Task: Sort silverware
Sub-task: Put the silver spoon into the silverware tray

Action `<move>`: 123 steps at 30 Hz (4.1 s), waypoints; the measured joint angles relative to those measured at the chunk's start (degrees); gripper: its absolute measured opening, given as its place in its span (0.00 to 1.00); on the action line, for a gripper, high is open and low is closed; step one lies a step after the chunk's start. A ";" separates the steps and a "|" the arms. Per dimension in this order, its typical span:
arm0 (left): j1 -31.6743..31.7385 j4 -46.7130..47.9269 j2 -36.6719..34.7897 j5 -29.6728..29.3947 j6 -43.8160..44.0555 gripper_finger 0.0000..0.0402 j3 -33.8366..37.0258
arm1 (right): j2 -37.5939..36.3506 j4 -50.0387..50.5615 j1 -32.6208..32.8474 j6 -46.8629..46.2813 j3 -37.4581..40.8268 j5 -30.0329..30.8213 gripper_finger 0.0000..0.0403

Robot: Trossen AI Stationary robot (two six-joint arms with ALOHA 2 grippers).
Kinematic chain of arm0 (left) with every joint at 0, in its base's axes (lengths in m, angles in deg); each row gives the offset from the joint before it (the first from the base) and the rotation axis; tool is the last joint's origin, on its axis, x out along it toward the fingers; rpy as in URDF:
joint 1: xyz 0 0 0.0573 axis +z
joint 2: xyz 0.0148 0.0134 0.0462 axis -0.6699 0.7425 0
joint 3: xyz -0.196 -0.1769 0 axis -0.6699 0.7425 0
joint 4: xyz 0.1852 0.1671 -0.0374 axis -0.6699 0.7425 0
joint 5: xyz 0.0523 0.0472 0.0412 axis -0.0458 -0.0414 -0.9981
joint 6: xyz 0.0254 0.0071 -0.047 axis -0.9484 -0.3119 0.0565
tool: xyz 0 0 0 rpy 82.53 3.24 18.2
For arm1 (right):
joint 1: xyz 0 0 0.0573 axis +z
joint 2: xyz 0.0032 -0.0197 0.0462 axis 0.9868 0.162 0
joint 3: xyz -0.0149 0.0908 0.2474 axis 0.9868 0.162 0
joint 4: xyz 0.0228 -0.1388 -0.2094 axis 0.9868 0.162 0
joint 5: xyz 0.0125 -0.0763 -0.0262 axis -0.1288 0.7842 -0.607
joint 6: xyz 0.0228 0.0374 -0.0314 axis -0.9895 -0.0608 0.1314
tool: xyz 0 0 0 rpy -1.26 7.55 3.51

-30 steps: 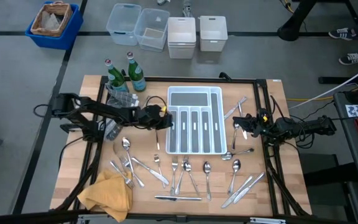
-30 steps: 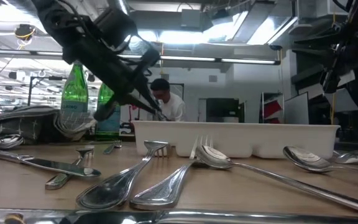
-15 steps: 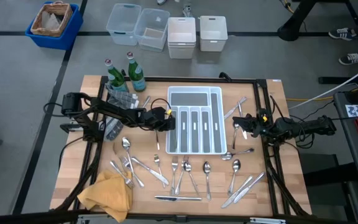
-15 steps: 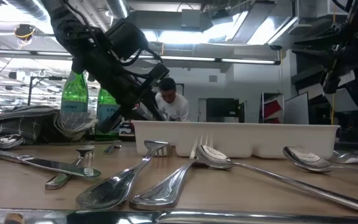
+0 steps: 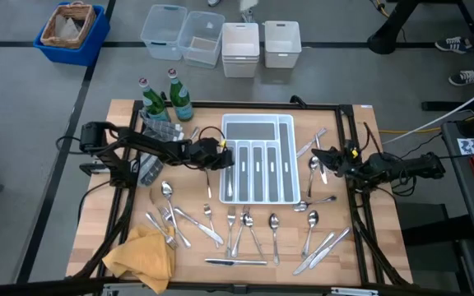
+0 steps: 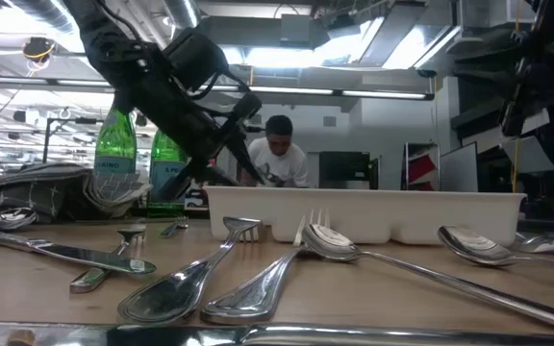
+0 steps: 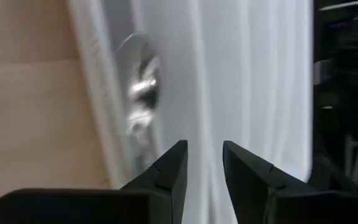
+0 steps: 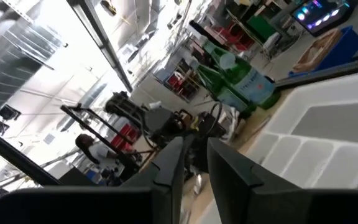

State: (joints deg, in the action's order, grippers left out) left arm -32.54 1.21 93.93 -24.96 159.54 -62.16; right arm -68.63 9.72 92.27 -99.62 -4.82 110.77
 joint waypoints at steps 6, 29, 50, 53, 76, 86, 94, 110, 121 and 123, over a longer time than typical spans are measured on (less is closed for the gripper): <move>0.79 -2.30 -3.59 3.42 -4.97 0.21 -0.02 | 0.02 11.69 0.00 0.05 -7.42 -1.56 0.19; 3.05 -0.51 -13.45 6.54 -18.88 0.20 -0.07 | 29.72 43.81 0.00 -32.74 -27.84 -21.19 0.19; 3.02 6.25 -13.45 8.28 -23.35 0.20 -0.07 | 58.93 58.14 -0.02 -52.86 -27.69 -19.32 0.19; 2.85 6.44 -13.45 8.28 -23.27 0.20 -0.07 | 61.00 58.16 -0.12 -54.35 -27.68 -16.76 0.19; 2.84 6.71 -13.45 8.26 -23.51 0.20 -0.07 | 64.96 54.29 -13.33 -44.89 -27.62 -17.81 0.19; 2.84 6.91 -13.45 8.26 -23.51 0.20 -0.07 | 72.87 53.22 -13.11 -44.85 -27.84 -18.82 0.19; 2.84 7.09 -13.45 8.24 -23.51 0.20 -0.07 | 75.02 50.53 -13.14 -44.69 -27.62 -15.94 0.19; 2.84 7.96 -13.45 8.27 -22.97 0.20 -0.07 | 78.49 50.44 -13.14 -40.93 -27.92 -16.84 0.04; 2.93 7.98 -13.45 10.95 -22.93 0.20 -0.07 | 75.66 53.71 -13.14 -38.79 -29.50 -19.87 0.02; 2.93 8.00 -13.45 11.03 -22.89 0.20 -0.07 | 75.10 54.80 -13.14 -38.74 -29.50 -20.54 0.02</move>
State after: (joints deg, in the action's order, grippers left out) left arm -29.61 9.20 80.48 -13.93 136.65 -62.23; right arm 6.47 64.51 79.13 -138.36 -34.32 90.23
